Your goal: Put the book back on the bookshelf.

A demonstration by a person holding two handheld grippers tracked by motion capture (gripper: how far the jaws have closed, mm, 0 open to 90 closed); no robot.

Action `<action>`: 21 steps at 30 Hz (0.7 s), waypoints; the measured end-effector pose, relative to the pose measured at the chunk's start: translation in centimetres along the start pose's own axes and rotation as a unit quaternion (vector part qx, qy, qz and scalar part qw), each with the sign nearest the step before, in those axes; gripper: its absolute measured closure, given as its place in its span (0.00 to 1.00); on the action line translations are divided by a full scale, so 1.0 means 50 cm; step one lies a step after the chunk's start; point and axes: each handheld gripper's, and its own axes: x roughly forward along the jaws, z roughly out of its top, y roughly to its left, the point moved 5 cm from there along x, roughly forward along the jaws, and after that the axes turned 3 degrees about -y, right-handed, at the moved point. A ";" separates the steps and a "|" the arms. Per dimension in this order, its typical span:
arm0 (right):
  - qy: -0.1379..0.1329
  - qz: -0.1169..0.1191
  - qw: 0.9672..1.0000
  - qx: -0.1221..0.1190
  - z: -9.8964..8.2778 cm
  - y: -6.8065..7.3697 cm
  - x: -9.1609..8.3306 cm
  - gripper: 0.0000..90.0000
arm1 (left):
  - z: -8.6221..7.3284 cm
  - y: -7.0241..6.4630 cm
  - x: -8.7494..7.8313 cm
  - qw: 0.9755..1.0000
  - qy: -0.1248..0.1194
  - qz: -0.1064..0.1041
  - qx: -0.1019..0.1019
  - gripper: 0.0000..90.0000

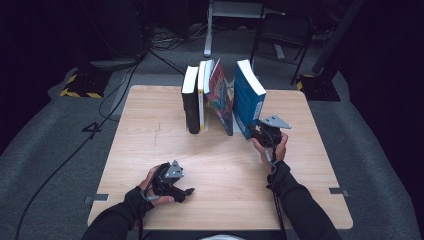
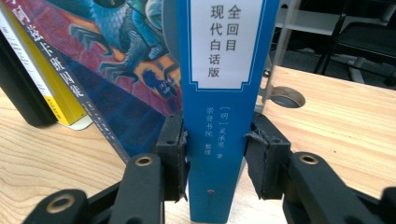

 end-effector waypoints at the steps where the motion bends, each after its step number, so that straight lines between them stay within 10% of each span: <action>1: 0.000 0.000 1.000 0.000 0.000 0.000 0.000 0.68 | 0.000 0.000 0.000 1.000 0.000 0.000 0.000 0.16; 21: 0.024 0.028 0.999 -0.019 0.006 -0.006 -0.004 0.66 | 0.000 -0.001 0.000 1.000 0.001 -0.001 0.000 0.16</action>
